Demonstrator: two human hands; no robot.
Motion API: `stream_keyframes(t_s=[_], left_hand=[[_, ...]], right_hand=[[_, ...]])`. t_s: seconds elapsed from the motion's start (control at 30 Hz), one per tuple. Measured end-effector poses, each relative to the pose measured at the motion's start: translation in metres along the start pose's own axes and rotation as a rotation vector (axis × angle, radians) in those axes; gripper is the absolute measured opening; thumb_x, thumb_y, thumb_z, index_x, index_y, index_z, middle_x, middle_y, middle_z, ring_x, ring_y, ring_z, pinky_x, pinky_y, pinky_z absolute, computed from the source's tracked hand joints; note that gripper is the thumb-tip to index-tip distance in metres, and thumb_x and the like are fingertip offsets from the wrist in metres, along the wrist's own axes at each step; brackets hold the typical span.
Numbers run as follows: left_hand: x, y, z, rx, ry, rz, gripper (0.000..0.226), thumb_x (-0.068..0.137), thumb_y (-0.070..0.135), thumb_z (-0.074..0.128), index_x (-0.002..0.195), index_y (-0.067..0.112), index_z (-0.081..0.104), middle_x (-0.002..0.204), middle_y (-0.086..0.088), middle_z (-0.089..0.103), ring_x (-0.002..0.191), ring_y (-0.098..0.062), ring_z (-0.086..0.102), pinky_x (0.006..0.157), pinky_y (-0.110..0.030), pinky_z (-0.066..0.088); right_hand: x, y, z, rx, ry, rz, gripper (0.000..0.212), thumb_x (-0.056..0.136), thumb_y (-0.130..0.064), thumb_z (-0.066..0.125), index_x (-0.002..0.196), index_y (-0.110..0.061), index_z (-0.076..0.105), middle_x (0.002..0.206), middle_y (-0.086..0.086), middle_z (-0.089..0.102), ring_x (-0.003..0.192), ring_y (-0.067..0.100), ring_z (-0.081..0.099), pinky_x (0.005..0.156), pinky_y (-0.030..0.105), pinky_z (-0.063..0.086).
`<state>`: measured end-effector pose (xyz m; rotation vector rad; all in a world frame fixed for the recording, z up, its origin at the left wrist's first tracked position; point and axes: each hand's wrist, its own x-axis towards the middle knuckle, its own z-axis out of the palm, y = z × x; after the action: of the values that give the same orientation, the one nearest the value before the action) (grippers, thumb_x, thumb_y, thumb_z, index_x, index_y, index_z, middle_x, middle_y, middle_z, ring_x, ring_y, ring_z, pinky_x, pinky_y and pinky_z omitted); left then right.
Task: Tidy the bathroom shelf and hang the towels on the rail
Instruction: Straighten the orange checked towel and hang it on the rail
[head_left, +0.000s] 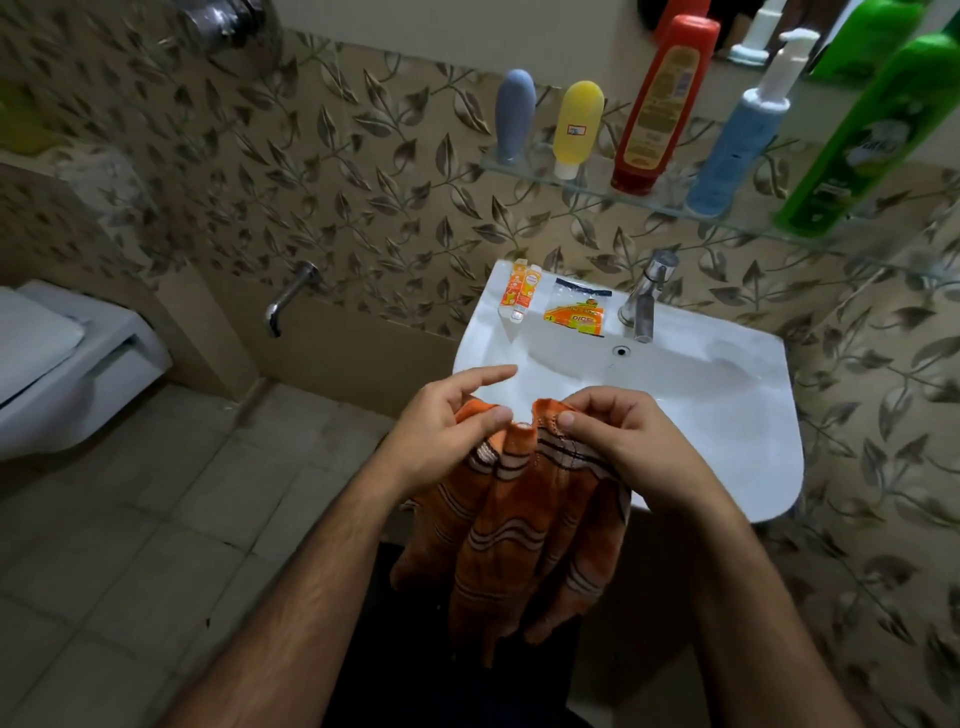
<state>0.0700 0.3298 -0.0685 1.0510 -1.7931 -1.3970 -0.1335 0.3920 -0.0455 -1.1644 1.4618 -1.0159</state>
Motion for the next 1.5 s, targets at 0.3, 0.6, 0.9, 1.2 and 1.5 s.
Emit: stream_keyframes(t_s=[0.3,0.6,0.9,1.2,1.5], left_hand=[[-0.007,0.015,-0.005,0.019,-0.088,-0.023,0.040,0.087,0.019,0.070,0.126,0.029,0.063,0.080,0.023,0.070,0.083,0.003,0.065,0.081,-0.016,0.046],[0.002,0.005,-0.013,0.065,0.438,-0.109,0.016,0.087,0.021,0.069,0.102,0.022,0.075,0.093,0.013,0.072,0.089,0.001,0.067,0.090,-0.034,0.055],[0.004,-0.004,0.006,-0.067,-0.219,-0.048,0.026,0.084,0.029,0.067,0.110,0.036,0.069,0.107,0.002,0.073,0.104,-0.012,0.066,0.097,-0.039,0.051],[0.013,-0.014,-0.003,0.135,0.111,-0.138,0.008,0.083,0.029,0.072,0.079,0.022,0.072,0.074,0.007,0.072,0.074,-0.009,0.066,0.074,-0.033,0.051],[0.004,-0.013,-0.003,0.083,0.228,-0.249,0.035,0.085,0.026,0.070,0.119,0.023,0.064,0.101,-0.004,0.072,0.098,-0.018,0.068,0.093,-0.041,0.053]], right_hand=[[0.015,0.008,0.016,-0.350,0.384,-0.053,0.020,0.087,-0.023,0.064,0.067,-0.023,0.068,0.064,-0.003,0.069,0.066,0.017,0.066,0.065,0.034,0.053],[0.012,-0.006,0.012,-0.180,0.417,-0.029,0.021,0.087,-0.021,0.067,0.067,-0.015,0.071,0.065,0.004,0.072,0.070,0.025,0.071,0.066,0.041,0.059],[0.007,-0.011,0.020,-0.242,-0.117,-0.143,0.014,0.095,-0.016,0.061,0.089,-0.008,0.071,0.085,0.014,0.073,0.077,0.015,0.065,0.074,0.040,0.052],[-0.009,-0.014,-0.001,-0.281,-0.162,0.135,0.018,0.090,-0.021,0.070,0.075,-0.011,0.067,0.056,-0.002,0.063,0.051,0.008,0.056,0.055,0.024,0.042],[-0.004,-0.021,0.002,-0.255,0.033,0.057,0.017,0.089,-0.015,0.068,0.076,-0.005,0.067,0.061,0.006,0.059,0.057,0.016,0.047,0.054,0.026,0.036]])
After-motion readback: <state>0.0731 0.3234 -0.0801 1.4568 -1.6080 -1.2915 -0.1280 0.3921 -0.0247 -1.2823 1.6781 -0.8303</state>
